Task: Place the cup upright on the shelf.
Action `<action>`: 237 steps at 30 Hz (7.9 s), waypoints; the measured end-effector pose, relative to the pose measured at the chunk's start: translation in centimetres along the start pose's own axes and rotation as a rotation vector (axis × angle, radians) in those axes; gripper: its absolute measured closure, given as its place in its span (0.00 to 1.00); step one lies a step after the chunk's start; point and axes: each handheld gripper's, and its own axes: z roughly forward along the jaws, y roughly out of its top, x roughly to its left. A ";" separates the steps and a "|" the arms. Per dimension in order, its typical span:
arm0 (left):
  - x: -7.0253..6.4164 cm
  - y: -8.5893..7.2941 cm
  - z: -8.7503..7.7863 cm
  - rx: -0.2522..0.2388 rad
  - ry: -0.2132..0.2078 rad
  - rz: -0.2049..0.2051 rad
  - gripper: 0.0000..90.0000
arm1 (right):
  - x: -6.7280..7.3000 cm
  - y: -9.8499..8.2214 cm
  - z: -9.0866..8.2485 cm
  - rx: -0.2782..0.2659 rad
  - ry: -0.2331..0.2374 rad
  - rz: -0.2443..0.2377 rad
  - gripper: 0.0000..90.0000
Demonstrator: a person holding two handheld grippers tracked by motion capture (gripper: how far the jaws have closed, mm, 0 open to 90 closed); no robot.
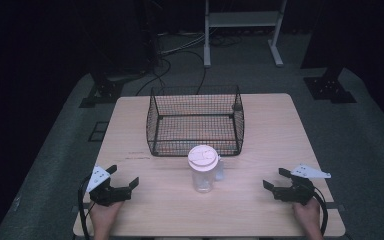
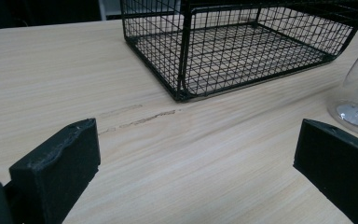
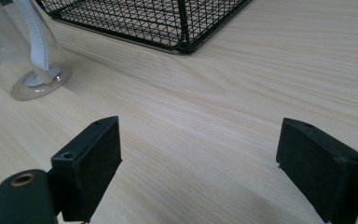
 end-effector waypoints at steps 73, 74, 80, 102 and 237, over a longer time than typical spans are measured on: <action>-9.3 10.0 2.3 0.045 -0.398 0.271 0.00 | -0.1 0.0 -0.1 -0.007 0.022 -0.001 0.14; -9.5 10.1 2.4 0.046 -0.401 0.273 0.00 | -0.1 0.0 -0.1 -0.007 0.022 0.000 0.14; -10.1 10.7 2.4 0.046 -0.430 0.272 0.00 | -0.1 0.0 -0.1 -0.008 0.025 0.002 0.14; -12.2 12.6 4.2 0.117 -0.507 0.320 0.00 | -0.1 0.0 -0.1 -0.011 0.036 0.007 0.14; -14.6 31.2 13.7 0.413 -0.552 0.467 0.06 | -0.5 0.0 -0.3 -0.033 0.066 0.016 0.14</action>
